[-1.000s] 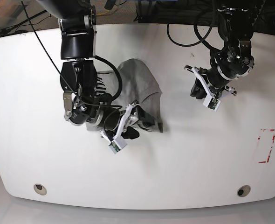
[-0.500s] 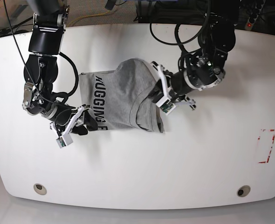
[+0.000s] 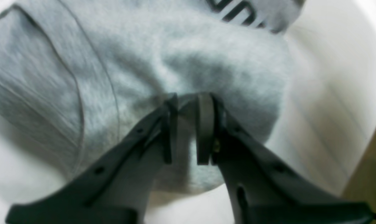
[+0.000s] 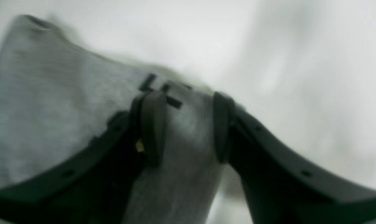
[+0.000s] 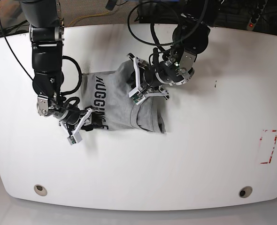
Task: Fold the T-shirt properly
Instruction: 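Grasp the folded shirt with the left gripper and lift it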
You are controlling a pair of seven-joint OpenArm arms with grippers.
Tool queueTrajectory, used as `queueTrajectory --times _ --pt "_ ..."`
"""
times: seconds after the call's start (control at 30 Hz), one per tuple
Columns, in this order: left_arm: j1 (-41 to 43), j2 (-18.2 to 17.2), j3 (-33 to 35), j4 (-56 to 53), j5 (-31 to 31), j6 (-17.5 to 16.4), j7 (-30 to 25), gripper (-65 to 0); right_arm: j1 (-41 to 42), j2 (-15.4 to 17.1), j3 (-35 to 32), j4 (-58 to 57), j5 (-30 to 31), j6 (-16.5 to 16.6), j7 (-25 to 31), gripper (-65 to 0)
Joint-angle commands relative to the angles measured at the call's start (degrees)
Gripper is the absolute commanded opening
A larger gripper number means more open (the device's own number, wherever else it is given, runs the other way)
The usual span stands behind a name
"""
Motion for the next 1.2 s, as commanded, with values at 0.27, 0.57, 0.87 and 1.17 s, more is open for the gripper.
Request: queueTrajectory --times 0.27,0.57,0.87,1.17 --pt "-1.81 -10.76 -1.61 -6.36 -0.47 -0.27 -5.98 -55.1 -2.50 1.84 0.91 3.55 -0.64 2.22 0.99 -40.4" --pt "-5.50 -17.88 -1.96 -5.13 -0.64 -0.45 -5.98 -55.1 -10.42 1.67 0.82 19.64 -0.64 2.22 -5.42 -40.4" --pt "-5.41 -19.55 -1.96 9.29 -0.20 -1.85 -5.72 -55.1 -14.11 -0.53 0.91 36.52 -1.16 2.22 -14.13 -40.4" --pt "-2.34 -15.34 -1.61 12.72 -0.11 -1.85 -5.72 -55.1 -9.63 -0.71 0.65 29.84 -1.25 2.22 -14.30 -40.4"
